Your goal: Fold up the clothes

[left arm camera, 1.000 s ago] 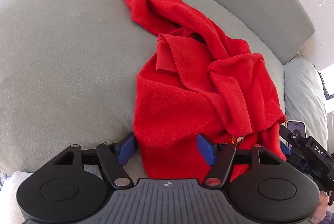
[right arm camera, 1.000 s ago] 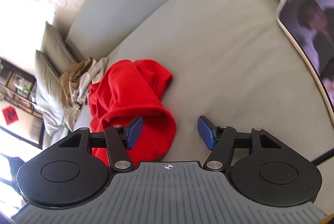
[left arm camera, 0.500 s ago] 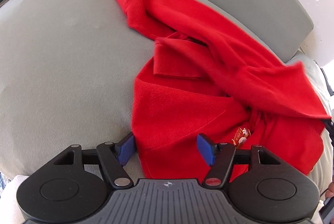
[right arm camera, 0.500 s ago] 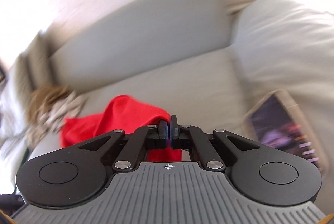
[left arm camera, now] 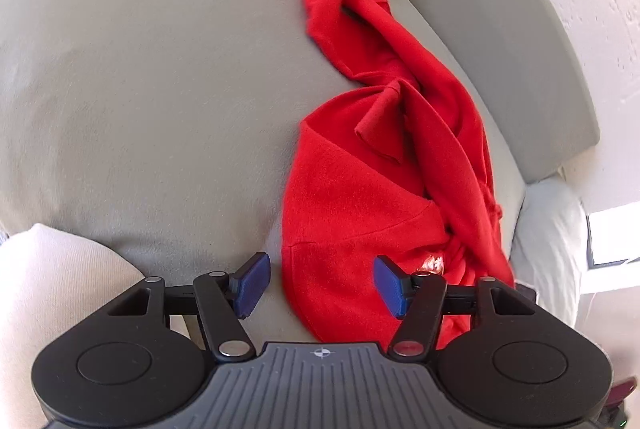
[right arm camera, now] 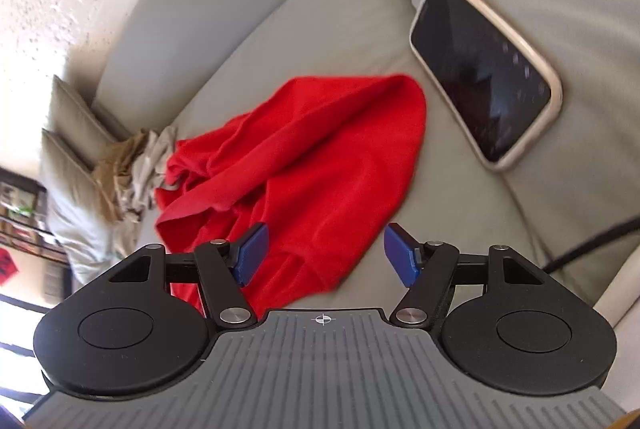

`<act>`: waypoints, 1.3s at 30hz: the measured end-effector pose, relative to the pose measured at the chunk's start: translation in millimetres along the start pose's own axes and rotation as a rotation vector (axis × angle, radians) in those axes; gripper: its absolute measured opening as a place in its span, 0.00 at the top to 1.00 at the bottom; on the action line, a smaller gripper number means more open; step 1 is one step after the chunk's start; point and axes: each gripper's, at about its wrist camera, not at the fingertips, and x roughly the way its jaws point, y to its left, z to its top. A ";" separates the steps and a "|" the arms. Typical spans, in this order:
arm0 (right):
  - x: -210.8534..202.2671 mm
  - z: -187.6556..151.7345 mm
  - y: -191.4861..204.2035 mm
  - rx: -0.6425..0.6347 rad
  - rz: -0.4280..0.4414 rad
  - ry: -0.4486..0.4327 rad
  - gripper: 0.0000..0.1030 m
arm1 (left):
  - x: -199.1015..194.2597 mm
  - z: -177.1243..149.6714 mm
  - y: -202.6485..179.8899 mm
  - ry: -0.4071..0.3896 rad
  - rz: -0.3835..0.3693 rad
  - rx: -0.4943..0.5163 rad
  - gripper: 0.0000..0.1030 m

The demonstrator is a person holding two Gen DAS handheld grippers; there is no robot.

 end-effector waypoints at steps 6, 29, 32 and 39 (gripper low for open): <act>11.6 -14.4 -23.7 0.082 0.044 0.049 0.33 | 15.1 -1.9 -3.6 0.088 -0.055 -0.053 0.38; 48.9 17.1 -53.2 0.164 0.176 -0.084 0.34 | 33.5 -23.4 19.6 -0.073 -0.282 -0.225 0.44; 62.0 26.8 -44.9 0.120 0.157 -0.121 0.32 | 37.9 -17.4 14.0 -0.082 -0.280 -0.223 0.42; 67.0 28.1 -27.8 0.030 0.107 -0.167 0.40 | 35.6 -16.4 15.6 -0.019 -0.320 -0.244 0.63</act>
